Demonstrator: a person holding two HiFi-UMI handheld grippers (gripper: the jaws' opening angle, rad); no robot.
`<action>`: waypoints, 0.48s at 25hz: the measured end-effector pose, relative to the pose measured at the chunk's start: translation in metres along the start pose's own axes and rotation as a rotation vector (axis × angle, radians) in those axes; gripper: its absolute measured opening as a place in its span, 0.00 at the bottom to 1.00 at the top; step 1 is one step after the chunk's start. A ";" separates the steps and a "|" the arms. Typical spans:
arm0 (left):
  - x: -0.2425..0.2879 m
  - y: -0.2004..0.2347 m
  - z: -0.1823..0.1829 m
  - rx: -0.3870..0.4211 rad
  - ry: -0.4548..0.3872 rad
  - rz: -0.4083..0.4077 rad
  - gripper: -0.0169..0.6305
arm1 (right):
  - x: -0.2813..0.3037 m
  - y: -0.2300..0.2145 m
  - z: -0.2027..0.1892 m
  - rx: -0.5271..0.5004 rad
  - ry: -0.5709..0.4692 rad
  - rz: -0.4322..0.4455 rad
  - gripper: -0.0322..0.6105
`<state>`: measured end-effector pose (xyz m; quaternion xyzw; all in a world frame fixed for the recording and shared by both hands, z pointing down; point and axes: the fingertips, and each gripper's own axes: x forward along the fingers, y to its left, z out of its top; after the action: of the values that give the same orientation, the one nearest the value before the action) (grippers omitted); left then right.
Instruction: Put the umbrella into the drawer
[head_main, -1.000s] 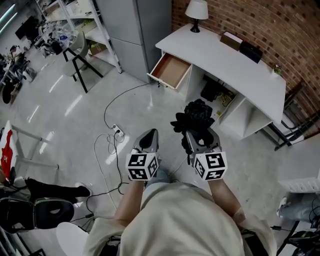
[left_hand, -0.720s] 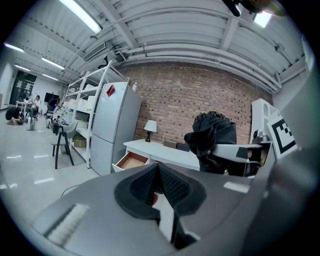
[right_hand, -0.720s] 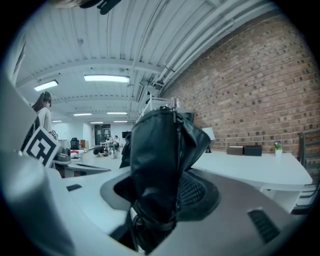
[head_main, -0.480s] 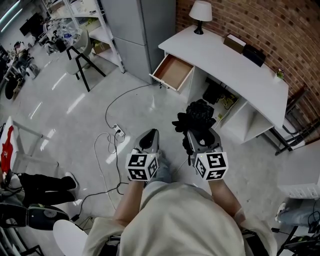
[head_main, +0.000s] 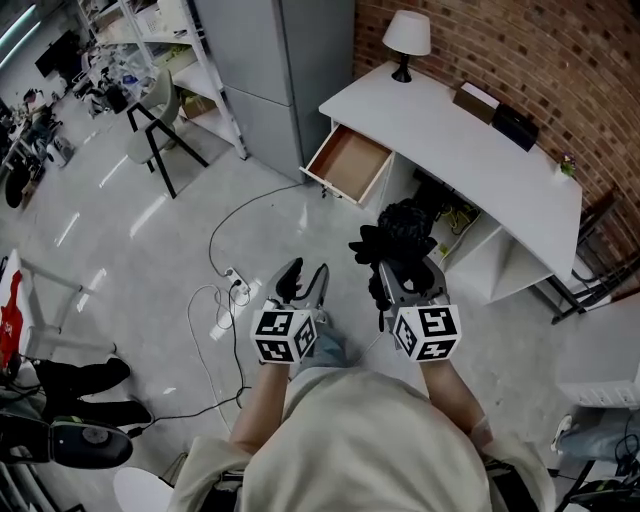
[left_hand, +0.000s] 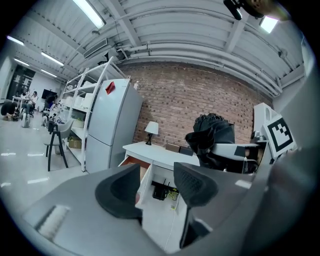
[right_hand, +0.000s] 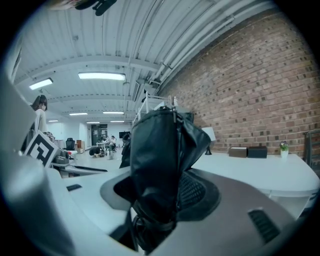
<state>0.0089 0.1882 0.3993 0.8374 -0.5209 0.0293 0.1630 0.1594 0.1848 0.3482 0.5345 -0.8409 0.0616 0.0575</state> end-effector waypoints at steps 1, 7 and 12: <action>0.008 0.007 0.004 -0.002 0.003 -0.006 0.36 | 0.011 -0.002 0.003 -0.001 0.000 -0.002 0.37; 0.056 0.052 0.027 -0.011 0.009 -0.031 0.41 | 0.082 -0.012 0.023 0.005 -0.006 -0.017 0.37; 0.094 0.091 0.053 -0.008 0.004 -0.043 0.42 | 0.142 -0.018 0.042 0.010 -0.015 -0.024 0.37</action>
<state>-0.0353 0.0542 0.3920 0.8476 -0.5027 0.0255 0.1680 0.1142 0.0434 0.3312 0.5451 -0.8347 0.0611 0.0494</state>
